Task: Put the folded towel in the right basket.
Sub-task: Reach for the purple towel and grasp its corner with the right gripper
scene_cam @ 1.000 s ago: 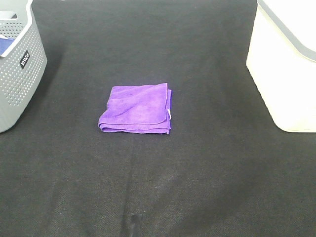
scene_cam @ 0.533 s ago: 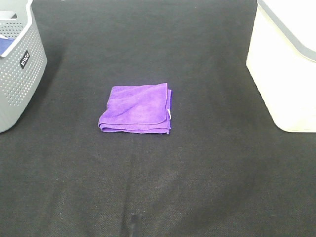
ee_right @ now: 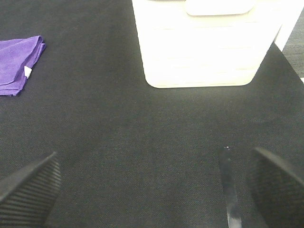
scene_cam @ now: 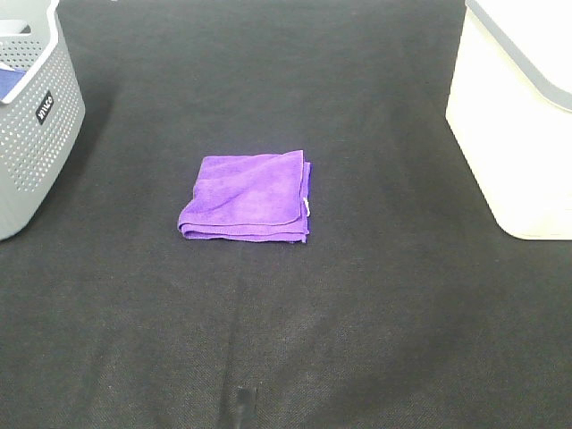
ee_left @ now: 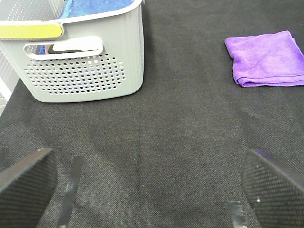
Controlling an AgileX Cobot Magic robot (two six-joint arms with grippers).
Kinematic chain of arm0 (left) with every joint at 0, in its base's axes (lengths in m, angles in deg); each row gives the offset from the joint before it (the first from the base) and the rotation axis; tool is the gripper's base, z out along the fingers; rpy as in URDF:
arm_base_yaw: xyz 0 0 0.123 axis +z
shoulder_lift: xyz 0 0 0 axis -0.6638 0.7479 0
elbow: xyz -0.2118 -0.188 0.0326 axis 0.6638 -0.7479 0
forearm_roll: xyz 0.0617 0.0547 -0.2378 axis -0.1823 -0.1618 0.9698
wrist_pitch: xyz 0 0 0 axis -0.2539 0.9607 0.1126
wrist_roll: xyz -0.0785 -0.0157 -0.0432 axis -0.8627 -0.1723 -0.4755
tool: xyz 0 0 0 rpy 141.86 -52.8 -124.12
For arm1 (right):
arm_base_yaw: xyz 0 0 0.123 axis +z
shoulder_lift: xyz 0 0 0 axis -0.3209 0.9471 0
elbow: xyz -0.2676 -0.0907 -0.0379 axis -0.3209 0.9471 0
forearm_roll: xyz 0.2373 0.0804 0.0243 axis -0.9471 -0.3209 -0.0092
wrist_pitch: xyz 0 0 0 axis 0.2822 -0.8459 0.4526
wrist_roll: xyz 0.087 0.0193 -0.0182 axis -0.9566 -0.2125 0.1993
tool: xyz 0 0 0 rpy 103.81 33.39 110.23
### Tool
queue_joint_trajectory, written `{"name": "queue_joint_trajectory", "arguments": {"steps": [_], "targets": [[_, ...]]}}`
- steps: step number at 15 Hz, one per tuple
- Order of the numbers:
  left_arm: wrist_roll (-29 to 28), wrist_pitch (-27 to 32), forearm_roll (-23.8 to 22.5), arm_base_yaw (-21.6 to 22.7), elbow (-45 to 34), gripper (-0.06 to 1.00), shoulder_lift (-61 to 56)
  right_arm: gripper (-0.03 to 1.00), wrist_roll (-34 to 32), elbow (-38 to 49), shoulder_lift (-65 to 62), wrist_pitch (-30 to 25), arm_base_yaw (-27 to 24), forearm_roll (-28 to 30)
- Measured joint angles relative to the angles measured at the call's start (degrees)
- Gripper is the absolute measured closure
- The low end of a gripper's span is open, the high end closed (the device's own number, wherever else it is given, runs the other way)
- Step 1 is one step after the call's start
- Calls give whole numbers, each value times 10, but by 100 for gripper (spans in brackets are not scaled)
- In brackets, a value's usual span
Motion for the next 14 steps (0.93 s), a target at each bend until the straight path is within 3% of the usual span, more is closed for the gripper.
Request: {"name": "queue_joint_trajectory", "arguments": {"steps": [14], "targets": [[0,0,0,0,0,-5,0,-1,0,0,0,0,0,0]]}}
